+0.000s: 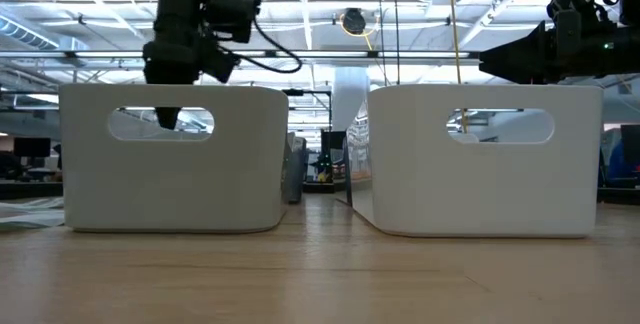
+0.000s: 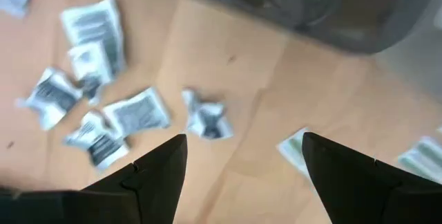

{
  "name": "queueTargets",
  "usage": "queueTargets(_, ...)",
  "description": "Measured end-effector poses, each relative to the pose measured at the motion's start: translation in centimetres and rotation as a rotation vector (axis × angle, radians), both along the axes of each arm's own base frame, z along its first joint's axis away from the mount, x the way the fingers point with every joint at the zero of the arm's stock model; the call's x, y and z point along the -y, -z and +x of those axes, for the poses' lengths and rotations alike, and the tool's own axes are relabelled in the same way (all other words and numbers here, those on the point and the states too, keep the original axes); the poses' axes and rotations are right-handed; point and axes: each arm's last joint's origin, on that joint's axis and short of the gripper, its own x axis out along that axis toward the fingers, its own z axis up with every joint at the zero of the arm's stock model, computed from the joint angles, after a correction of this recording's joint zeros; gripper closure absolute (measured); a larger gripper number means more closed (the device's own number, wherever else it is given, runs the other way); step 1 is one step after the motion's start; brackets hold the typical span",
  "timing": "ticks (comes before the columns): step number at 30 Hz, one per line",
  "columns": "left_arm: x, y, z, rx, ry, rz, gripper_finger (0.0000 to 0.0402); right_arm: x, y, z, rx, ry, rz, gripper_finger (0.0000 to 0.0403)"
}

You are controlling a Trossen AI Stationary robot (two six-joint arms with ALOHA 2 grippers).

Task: Pick & Place First Aid Supplies
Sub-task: Put the gray pad into the left black bin

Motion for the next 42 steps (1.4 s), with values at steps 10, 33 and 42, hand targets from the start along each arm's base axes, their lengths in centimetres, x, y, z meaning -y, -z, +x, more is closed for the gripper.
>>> queueTargets(10, -0.2, 1.6, -1.7, -0.014, -0.064, 0.015, 0.0107, 0.0, 0.0, 0.0, 0.0, 0.0, 0.0, 0.0126)
queueTargets(33, -0.8, 7.9, -3.6, 0.05, -0.19, 0.034, 0.0108, 0.0, 0.0, 0.0, 0.0, 0.0, 0.0, 0.0126)
queueTargets(42, -0.9, 8.3, -3.3, 0.106, -0.176, 0.031, 0.0108, 0.0, 0.0, 0.0, 0.0, 0.0, 0.0, 0.0124)
